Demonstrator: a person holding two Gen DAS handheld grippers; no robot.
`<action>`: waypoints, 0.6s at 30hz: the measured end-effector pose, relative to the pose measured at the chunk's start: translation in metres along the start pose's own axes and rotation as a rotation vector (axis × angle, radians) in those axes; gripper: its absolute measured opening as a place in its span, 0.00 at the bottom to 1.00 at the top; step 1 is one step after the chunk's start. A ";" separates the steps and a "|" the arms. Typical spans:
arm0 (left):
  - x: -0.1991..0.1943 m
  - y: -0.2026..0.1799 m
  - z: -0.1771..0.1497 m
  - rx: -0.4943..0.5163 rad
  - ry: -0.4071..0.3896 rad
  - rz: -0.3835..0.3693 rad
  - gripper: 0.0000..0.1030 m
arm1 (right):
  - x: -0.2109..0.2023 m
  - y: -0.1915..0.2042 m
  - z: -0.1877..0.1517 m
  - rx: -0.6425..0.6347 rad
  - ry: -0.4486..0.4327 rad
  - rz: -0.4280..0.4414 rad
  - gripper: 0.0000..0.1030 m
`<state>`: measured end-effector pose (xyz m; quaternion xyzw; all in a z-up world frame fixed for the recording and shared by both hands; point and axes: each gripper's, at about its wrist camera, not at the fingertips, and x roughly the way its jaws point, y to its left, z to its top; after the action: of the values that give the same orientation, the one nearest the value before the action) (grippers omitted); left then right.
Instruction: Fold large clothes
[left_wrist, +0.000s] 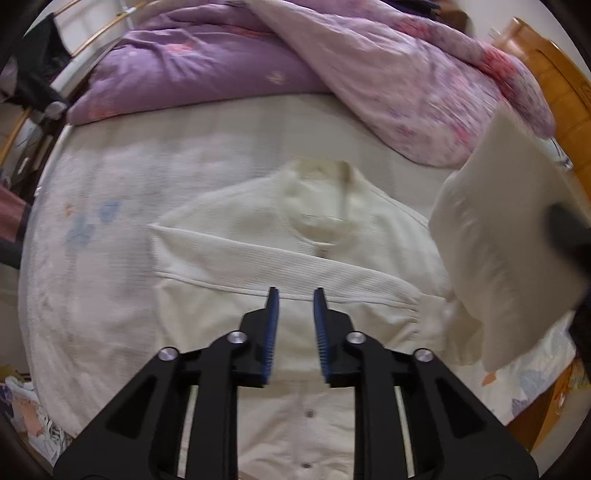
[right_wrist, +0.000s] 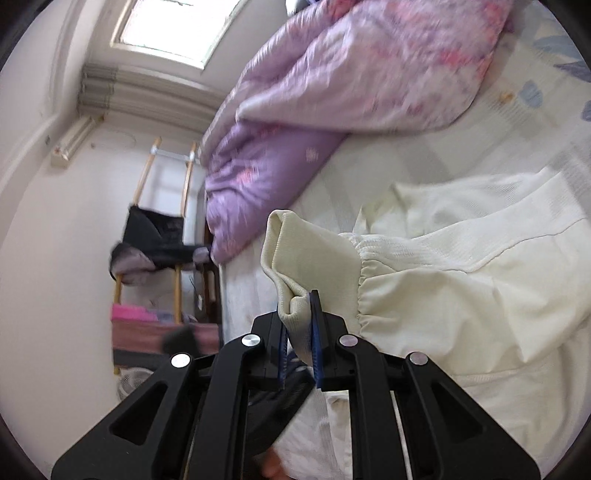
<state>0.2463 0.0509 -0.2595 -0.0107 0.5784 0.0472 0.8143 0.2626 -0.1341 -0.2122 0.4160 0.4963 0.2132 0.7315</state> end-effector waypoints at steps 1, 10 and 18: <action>0.001 0.009 -0.001 -0.014 0.001 0.001 0.20 | 0.017 0.005 -0.005 -0.019 0.015 -0.016 0.10; 0.036 0.109 -0.017 -0.170 0.042 0.038 0.42 | 0.147 -0.007 -0.054 0.010 0.314 -0.024 0.27; 0.101 0.151 -0.058 -0.303 0.198 0.006 0.65 | 0.131 -0.103 -0.072 0.266 0.379 -0.111 0.86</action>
<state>0.2111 0.2037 -0.3682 -0.1360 0.6419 0.1349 0.7424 0.2414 -0.0687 -0.3804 0.4332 0.6706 0.1798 0.5747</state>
